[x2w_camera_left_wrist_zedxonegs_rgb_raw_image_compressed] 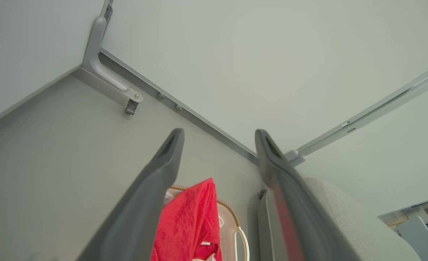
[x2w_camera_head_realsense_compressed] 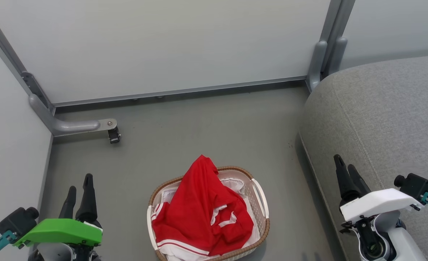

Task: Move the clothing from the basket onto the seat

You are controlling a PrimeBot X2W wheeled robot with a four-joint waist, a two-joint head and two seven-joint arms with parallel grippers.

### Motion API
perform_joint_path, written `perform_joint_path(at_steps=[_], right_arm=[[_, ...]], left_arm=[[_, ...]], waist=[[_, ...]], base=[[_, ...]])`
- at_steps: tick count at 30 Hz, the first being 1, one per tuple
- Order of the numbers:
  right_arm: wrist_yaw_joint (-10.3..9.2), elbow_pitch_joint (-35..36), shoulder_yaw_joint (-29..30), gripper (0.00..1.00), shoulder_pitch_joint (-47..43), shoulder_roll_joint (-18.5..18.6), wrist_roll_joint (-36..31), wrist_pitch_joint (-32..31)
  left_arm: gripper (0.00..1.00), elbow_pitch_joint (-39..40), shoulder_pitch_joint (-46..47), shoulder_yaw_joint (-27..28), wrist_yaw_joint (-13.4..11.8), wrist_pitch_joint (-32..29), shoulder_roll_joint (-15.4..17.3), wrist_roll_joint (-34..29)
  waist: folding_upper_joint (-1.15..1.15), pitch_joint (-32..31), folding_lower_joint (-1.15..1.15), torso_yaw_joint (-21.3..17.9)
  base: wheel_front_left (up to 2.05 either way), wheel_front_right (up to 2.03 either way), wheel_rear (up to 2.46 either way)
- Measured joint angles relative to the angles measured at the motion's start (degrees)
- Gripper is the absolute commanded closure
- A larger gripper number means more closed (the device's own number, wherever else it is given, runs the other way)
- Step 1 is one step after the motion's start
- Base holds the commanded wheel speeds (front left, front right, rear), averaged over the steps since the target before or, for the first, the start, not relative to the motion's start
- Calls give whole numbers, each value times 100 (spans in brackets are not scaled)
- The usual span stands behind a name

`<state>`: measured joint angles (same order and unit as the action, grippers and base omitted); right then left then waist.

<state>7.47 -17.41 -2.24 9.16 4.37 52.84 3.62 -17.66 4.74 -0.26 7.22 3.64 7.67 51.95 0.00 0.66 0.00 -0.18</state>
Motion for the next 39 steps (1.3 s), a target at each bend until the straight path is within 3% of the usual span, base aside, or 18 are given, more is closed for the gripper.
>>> perform_joint_path(at_steps=[39], right_arm=[[1, -381, -246, 0, -127, -81, -2933, 628]], left_arm=[[0, -186, -506, -135, 7, 631, 4, -2708]], waist=[[0, -88, 0, -38]], base=[[0, 0, 0]])
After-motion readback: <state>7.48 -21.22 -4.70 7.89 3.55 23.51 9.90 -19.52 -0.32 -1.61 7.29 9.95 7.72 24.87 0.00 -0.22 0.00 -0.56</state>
